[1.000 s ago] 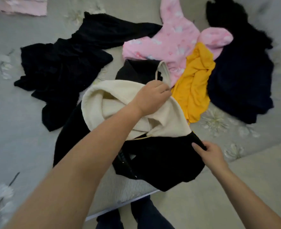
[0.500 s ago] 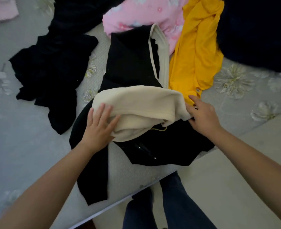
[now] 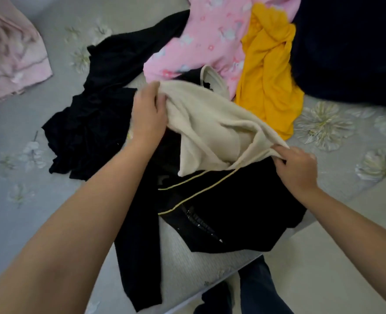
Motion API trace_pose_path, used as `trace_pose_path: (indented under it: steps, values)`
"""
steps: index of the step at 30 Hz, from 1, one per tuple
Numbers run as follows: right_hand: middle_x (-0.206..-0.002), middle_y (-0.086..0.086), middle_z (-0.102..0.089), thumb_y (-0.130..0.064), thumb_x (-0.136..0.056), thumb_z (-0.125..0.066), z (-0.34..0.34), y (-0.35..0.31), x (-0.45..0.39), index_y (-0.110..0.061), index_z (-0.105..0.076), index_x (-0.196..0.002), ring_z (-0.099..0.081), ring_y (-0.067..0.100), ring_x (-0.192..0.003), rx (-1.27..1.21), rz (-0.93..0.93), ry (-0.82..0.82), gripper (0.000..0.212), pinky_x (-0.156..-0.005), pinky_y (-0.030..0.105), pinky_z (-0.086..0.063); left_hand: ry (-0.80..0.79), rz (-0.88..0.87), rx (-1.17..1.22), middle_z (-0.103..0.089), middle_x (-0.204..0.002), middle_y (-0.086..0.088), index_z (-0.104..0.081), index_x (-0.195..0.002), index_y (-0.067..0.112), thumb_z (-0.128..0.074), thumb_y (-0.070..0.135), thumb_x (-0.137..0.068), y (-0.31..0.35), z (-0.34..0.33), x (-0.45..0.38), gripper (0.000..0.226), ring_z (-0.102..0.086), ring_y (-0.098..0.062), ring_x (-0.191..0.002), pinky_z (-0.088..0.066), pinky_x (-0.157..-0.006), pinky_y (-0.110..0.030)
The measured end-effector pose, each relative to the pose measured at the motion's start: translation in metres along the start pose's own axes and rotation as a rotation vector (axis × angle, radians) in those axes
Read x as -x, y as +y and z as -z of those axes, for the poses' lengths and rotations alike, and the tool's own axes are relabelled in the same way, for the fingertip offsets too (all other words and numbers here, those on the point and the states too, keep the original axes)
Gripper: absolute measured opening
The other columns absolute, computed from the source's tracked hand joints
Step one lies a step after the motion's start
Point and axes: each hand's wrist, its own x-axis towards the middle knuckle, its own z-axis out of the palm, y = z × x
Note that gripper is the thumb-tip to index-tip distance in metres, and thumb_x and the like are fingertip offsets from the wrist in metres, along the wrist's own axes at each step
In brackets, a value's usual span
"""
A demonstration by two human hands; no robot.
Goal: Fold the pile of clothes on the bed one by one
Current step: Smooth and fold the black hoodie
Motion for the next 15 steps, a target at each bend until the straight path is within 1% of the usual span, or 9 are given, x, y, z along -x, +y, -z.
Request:
trace_pose_path:
  steps: [2,3,4,6,8,9,11,13,15]
  values:
    - [-0.090,0.026,-0.064,-0.011,-0.087,-0.056,0.006,0.011,-0.012,-0.006,-0.065,-0.111,-0.060,0.041,-0.083,-0.040,-0.222,-0.022,0.025,-0.073,0.047,-0.043,0.028,-0.101,0.127,-0.040,-0.138,-0.016,-0.037,-0.134,-0.002,-0.044,0.013,-0.094,0.039,-0.010,-0.032,0.044,-0.034,-0.022,-0.129,-0.020,-0.107,-0.016]
    - [-0.101,0.024,-0.064,-0.014,-0.089,-0.053,0.007,0.016,-0.017,-0.008,-0.060,-0.118,-0.058,0.039,-0.091,-0.074,-0.296,-0.053,0.030,-0.080,0.047,-0.044,-0.025,-0.140,0.145,-0.036,-0.141,-0.017,-0.033,-0.137,-0.002,-0.044,0.012,-0.093,0.050,-0.018,-0.040,0.047,-0.031,-0.025,-0.133,-0.017,-0.104,-0.010]
    - [-0.110,0.022,-0.062,-0.016,-0.091,-0.051,0.008,0.019,-0.019,-0.010,-0.054,-0.126,-0.057,0.038,-0.098,-0.099,-0.351,-0.089,0.035,-0.085,0.048,-0.043,-0.110,-0.173,0.112,-0.038,-0.140,-0.017,-0.033,-0.136,-0.003,-0.045,0.011,-0.093,0.056,-0.028,-0.042,0.047,-0.032,-0.028,-0.132,-0.017,-0.101,-0.009]
    - [-0.120,0.019,-0.058,-0.017,-0.092,-0.050,0.005,0.022,-0.020,-0.013,-0.038,-0.139,-0.054,0.036,-0.105,-0.120,-0.416,-0.152,0.049,-0.093,0.049,-0.038,-0.319,-0.178,-0.070,-0.046,-0.133,-0.019,-0.038,-0.134,-0.001,-0.047,0.012,-0.092,0.048,-0.054,-0.026,0.045,-0.040,-0.030,-0.125,-0.024,-0.100,-0.022]
    - [-0.115,0.017,-0.059,-0.018,-0.090,-0.053,-0.002,0.024,-0.014,-0.015,-0.023,-0.144,-0.055,0.035,-0.102,-0.128,-0.490,-0.204,0.062,-0.095,0.046,-0.033,-0.529,-0.068,-0.260,-0.043,-0.135,-0.018,-0.036,-0.135,0.001,-0.046,0.015,-0.092,0.022,-0.075,0.005,0.046,-0.038,-0.029,-0.125,-0.027,-0.102,-0.032]
    - [-0.112,0.014,-0.061,-0.019,-0.089,-0.054,-0.007,0.027,-0.010,-0.017,-0.025,-0.143,-0.056,0.033,-0.100,-0.111,-0.524,-0.236,0.061,-0.096,0.043,-0.030,-0.607,0.023,-0.328,-0.040,-0.137,-0.017,-0.033,-0.137,0.002,-0.045,0.015,-0.092,0.007,-0.083,0.021,0.048,-0.036,-0.028,-0.127,-0.029,-0.104,-0.034]
    - [-0.107,0.011,-0.063,-0.022,-0.089,-0.053,-0.015,0.038,-0.003,-0.017,-0.045,-0.128,-0.056,0.028,-0.099,-0.009,-0.533,-0.315,0.040,-0.095,0.036,-0.025,-0.671,0.184,-0.378,-0.041,-0.136,-0.016,-0.031,-0.137,0.003,-0.044,0.015,-0.091,-0.021,-0.093,0.046,0.049,-0.039,-0.028,-0.125,-0.034,-0.103,-0.038]
    - [-0.100,0.011,-0.066,-0.024,-0.090,-0.050,-0.022,0.046,0.004,-0.014,-0.056,-0.112,-0.056,0.026,-0.097,0.070,-0.498,-0.338,0.025,-0.091,0.033,-0.021,-0.666,0.236,-0.409,-0.044,-0.133,-0.016,-0.030,-0.137,0.003,-0.046,0.019,-0.092,-0.038,-0.099,0.060,0.050,-0.042,-0.029,-0.122,-0.036,-0.100,-0.038]
    - [-0.095,0.010,-0.066,-0.023,-0.090,-0.051,-0.027,0.051,0.008,-0.014,-0.061,-0.107,-0.057,0.026,-0.095,0.091,-0.467,-0.309,0.021,-0.086,0.031,-0.018,-0.608,0.223,-0.445,-0.048,-0.129,-0.016,-0.033,-0.135,0.004,-0.048,0.025,-0.092,-0.045,-0.105,0.061,0.050,-0.046,-0.030,-0.119,-0.038,-0.097,-0.039]
